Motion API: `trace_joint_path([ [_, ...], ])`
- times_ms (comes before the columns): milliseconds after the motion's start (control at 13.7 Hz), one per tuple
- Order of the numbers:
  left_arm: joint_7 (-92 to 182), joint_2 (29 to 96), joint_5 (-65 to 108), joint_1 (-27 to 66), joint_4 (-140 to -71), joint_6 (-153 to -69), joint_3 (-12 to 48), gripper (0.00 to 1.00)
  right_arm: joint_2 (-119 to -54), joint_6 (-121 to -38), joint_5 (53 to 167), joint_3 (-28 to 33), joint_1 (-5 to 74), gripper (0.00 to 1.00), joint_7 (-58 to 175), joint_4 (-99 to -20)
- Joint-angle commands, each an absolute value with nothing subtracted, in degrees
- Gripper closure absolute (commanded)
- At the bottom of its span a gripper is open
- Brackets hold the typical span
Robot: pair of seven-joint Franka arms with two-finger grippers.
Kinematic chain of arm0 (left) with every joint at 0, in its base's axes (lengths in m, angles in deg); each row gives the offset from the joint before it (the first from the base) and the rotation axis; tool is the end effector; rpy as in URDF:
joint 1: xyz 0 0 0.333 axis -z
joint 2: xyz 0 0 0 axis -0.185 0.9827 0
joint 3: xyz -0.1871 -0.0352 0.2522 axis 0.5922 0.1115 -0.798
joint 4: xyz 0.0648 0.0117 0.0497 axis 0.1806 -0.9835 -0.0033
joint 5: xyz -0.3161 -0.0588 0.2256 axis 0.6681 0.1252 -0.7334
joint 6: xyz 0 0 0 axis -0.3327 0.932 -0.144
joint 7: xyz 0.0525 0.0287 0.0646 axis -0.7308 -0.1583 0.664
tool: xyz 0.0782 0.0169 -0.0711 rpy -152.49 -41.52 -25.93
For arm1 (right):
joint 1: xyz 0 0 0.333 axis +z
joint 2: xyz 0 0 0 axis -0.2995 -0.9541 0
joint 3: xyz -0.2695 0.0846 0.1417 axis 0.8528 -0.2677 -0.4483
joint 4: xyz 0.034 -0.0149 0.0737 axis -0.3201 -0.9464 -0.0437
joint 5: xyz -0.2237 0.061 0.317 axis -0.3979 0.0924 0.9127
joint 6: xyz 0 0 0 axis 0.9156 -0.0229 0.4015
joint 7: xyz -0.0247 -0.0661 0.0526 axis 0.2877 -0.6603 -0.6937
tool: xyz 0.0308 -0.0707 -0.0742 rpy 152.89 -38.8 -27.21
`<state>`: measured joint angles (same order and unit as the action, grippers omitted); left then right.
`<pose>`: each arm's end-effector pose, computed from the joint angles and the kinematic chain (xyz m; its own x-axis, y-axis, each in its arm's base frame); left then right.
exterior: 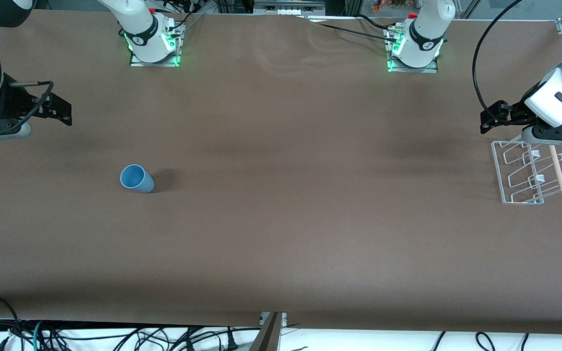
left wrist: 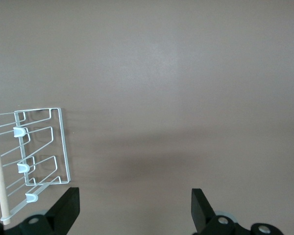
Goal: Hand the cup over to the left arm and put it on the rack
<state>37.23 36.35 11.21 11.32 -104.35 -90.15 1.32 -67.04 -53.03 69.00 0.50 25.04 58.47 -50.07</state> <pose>0.5541 -0.0202 0.5689 0.9971 -0.0672 -0.0363 -0.0680 -0.9974 -0.0219 0.5697 0.0360 0.5921 0.9843 0.1591 -0.0765 0.1645 -0.9838 0.0706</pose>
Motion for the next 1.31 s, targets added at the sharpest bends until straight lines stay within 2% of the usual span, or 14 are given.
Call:
trace_joint_path([
  [0, 36.9, 35.8, 10.7, 11.0, -104.1, -90.0, 1.5, 0.00, -67.7, -52.6, 69.8, 0.1, 24.5, 0.00, 58.4, -48.6],
  [1238, 36.9, 35.9, 10.7, 11.0, -104.0, -90.1, 1.5, 0.00, -68.1, -52.8, 69.8, 0.2, 24.5, 0.00, 58.0, -47.8],
])
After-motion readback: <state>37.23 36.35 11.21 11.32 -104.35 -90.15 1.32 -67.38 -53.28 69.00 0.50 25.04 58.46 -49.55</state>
